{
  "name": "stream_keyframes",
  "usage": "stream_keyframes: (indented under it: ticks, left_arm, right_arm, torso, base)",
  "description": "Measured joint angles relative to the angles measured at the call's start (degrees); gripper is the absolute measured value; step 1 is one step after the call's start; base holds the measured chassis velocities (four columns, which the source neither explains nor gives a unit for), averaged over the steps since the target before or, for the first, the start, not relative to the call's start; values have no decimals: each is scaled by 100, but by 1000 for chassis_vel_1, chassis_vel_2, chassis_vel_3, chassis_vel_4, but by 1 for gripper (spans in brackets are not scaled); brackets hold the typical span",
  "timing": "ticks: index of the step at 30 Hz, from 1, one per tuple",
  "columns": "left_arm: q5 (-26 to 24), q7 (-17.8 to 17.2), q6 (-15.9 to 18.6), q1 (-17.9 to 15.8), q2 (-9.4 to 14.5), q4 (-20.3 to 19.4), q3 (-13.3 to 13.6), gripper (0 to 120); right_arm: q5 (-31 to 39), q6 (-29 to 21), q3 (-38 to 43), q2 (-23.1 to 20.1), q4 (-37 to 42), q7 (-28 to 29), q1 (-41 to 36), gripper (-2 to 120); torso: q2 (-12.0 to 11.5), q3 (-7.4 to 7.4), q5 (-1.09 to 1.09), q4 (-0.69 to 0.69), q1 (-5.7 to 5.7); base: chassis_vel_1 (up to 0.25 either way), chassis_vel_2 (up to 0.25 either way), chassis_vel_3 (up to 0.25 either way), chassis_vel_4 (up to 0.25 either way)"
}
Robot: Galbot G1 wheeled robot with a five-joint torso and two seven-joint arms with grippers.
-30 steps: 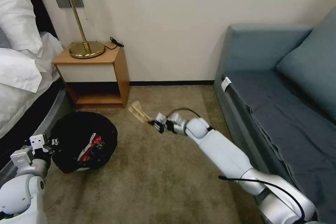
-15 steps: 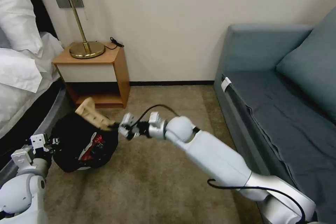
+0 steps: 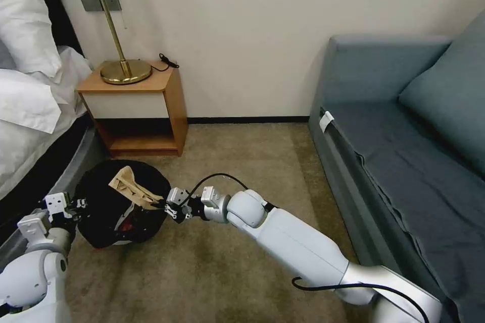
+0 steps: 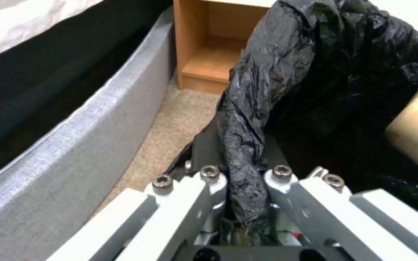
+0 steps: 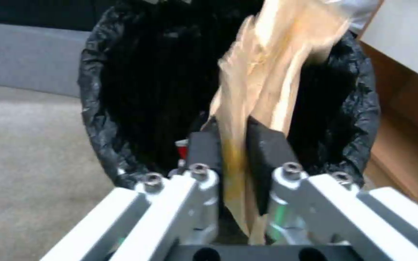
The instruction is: Pick up the trash bin, then pick up the garbage on the floor and place it into the trash bin.
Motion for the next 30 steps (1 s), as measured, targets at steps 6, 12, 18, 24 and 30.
stream_keyframes:
  ticks: [6,12,18,24,30]
  left_arm:
    - [27,0,1,-4,-43,19,20,3]
    - [-323,-40,157,-26,-60,6,28,3]
    - [-1824,-736,758,-218,-142,46,-34,3]
    - [-2766,-1354,993,-339,-148,424,-159,3]
    - [-3163,-1667,1106,-464,-47,871,-193,3]
  right_arm:
    - [3,-2,5,9,-12,66,15,38]
    - [73,-3,281,57,118,277,-72,62]
    - [489,-121,893,109,473,453,-216,86]
    - [590,-162,1400,-56,622,444,-289,99]
    - [729,-181,1915,-293,840,397,-419,100]
  torso:
    - [0,0,0,0,0]
    - [0,0,0,0,0]
    - [0,0,1,0,0]
    - [0,0,1,1,0]
    - [0,0,1,-1,0]
  base:
    - [0,0,0,0]
    - [0,0,0,0]
    - [0,0,0,0]
    - [0,0,0,0]
    - [0,0,0,0]
